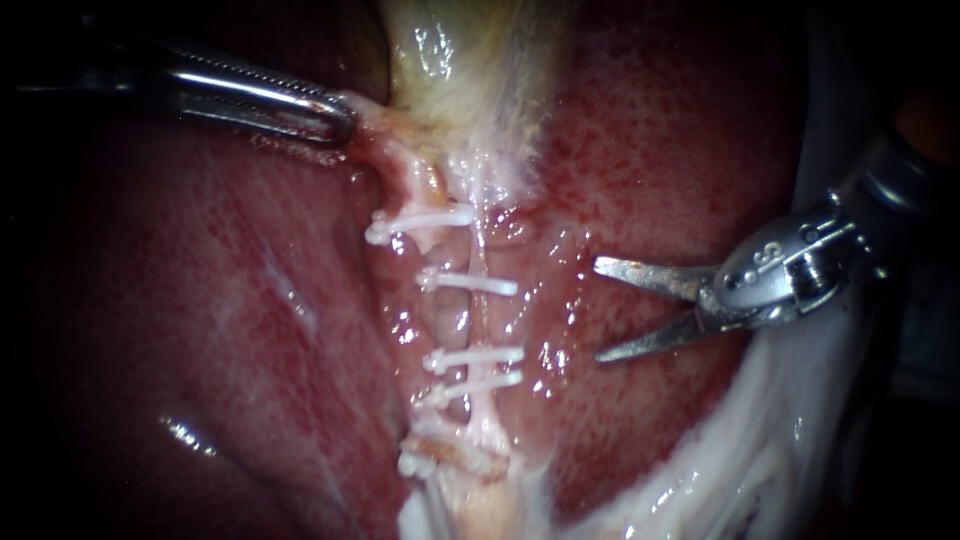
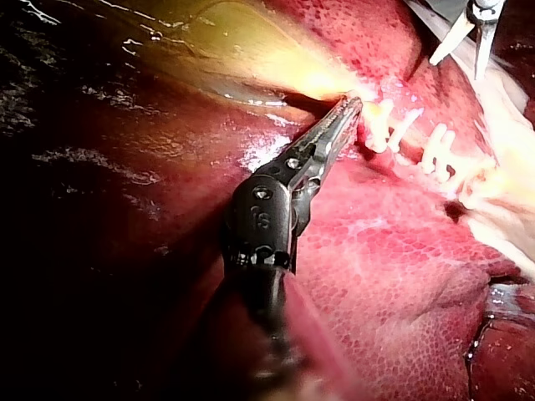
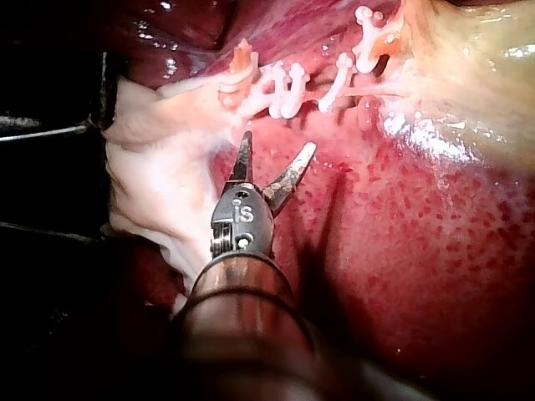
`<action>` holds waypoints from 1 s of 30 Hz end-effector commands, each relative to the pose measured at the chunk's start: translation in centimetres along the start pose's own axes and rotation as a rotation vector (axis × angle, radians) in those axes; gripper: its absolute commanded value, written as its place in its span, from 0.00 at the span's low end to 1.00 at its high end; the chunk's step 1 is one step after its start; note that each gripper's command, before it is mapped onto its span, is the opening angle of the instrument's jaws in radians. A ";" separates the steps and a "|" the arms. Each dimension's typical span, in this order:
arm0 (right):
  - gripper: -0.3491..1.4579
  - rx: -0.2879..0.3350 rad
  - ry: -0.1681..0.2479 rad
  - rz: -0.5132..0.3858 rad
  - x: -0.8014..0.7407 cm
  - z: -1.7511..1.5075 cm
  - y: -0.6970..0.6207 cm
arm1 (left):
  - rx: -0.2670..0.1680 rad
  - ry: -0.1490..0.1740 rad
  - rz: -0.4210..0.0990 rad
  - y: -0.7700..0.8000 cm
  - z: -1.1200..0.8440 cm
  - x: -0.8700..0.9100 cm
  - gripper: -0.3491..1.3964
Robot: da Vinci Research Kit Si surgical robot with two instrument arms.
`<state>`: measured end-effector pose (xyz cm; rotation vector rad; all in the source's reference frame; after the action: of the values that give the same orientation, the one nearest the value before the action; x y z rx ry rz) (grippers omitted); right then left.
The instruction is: Go to the cutting position right tube
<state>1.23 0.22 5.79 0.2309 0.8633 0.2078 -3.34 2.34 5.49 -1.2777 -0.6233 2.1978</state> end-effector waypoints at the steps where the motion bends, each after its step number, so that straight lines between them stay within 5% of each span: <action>1: 0.99 0.002 0.003 0.001 0.00 0.00 0.00 | -0.002 0.000 -0.002 0.01 -0.06 0.03 0.00; 11: 0.98 0.022 0.009 0.001 0.01 0.01 0.00 | 0.028 0.011 -0.015 0.08 -0.64 0.35 0.00; 19: 0.98 0.088 0.063 -0.001 0.11 0.08 -0.01 | 0.028 0.011 -0.015 0.06 -0.64 0.34 0.00; 30: 0.97 0.265 0.081 0.209 0.27 0.61 -0.04 | 0.028 0.011 -0.015 0.03 -0.64 0.32 0.00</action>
<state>1.90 0.18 6.00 0.5782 0.9467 0.3059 -2.92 2.60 4.98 -1.2655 -0.5921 2.1786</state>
